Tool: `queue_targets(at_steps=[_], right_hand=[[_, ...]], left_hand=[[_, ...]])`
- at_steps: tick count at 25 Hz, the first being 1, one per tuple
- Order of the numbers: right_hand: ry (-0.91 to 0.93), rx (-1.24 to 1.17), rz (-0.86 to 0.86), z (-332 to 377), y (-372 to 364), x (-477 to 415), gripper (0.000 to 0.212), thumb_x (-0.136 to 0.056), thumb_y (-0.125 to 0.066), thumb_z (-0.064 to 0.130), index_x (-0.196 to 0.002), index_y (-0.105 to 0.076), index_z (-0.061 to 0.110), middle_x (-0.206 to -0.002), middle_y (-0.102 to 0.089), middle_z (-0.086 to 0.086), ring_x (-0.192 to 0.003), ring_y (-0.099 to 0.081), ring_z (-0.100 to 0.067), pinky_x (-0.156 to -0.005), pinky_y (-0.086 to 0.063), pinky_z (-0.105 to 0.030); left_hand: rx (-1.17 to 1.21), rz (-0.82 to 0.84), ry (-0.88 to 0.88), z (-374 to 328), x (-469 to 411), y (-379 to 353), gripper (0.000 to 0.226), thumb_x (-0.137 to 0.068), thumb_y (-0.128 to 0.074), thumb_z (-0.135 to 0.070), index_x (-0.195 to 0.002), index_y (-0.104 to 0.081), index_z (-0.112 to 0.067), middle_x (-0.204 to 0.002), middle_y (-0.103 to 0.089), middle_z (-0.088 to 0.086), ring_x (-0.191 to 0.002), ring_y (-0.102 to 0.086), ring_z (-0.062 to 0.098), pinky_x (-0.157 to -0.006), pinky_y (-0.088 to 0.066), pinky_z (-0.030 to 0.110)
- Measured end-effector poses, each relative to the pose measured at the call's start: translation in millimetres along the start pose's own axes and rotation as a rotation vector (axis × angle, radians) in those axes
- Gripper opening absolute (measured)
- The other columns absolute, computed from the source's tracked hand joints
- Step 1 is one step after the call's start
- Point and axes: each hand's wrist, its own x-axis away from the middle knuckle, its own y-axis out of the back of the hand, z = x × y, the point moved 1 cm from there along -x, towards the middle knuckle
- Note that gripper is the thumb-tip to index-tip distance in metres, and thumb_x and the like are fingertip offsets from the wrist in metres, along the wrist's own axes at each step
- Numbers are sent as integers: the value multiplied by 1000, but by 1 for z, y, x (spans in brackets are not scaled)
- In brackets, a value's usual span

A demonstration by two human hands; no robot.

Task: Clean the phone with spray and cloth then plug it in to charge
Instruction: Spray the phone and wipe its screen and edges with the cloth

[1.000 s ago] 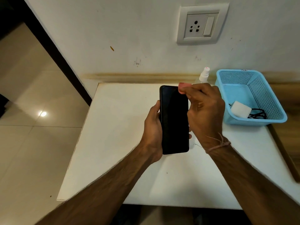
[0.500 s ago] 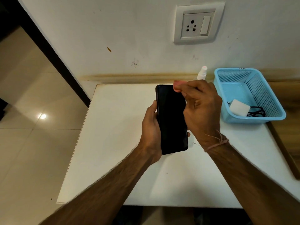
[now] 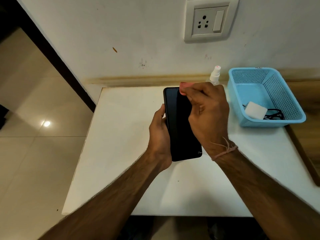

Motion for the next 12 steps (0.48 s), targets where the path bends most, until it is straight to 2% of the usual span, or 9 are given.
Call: queue_targets(at_steps=[3,5,8,10,12], right_hand=[[81,-16,81,18,-7,5,23,-90,-63,12,-111,-73,14,-110,-68,4,-100,-56,-21,-88,-48,-25],[124,-11,92,15,-5,4,24,-90,-60,13,-111,-73,14,-110,-69,3,-99,-56,-22,-87,-49,-27],[34,46,16,-8,4,-4,23,-88,-64,9,-109,-74,13,-105,-69,-1,-97,-56,-26,-91,-51,-39],[-2,46,-2,-11,6,-4,23,-87,-67,9,-110,-73,11,-106,-69,-3,-99,-56,-27,-94,-51,-43],[58,15,45,5,0,2,23,-90,-63,12,-111,-73,12,-110,-69,0,-101,-56,-25,-91,-50,-36]], left_hand=[[29,-13,-5,1,-2,3,53,-96,-45,-59,-102,-74,-15,-95,-74,8,-83,-71,27,-78,-55,35],[32,10,-1,0,-2,3,56,-96,-44,-59,-110,-73,-13,-100,-74,10,-88,-71,29,-80,-56,37],[28,58,16,-3,-1,2,62,-98,-40,-60,-122,-69,-11,-97,-74,9,-82,-72,28,-68,-60,36],[37,60,25,-2,-2,1,60,-98,-40,-60,-118,-69,-12,-94,-74,8,-78,-72,26,-65,-59,34],[56,40,14,1,-4,2,54,-97,-43,-58,-106,-72,-13,-93,-73,8,-81,-71,25,-71,-58,32]])
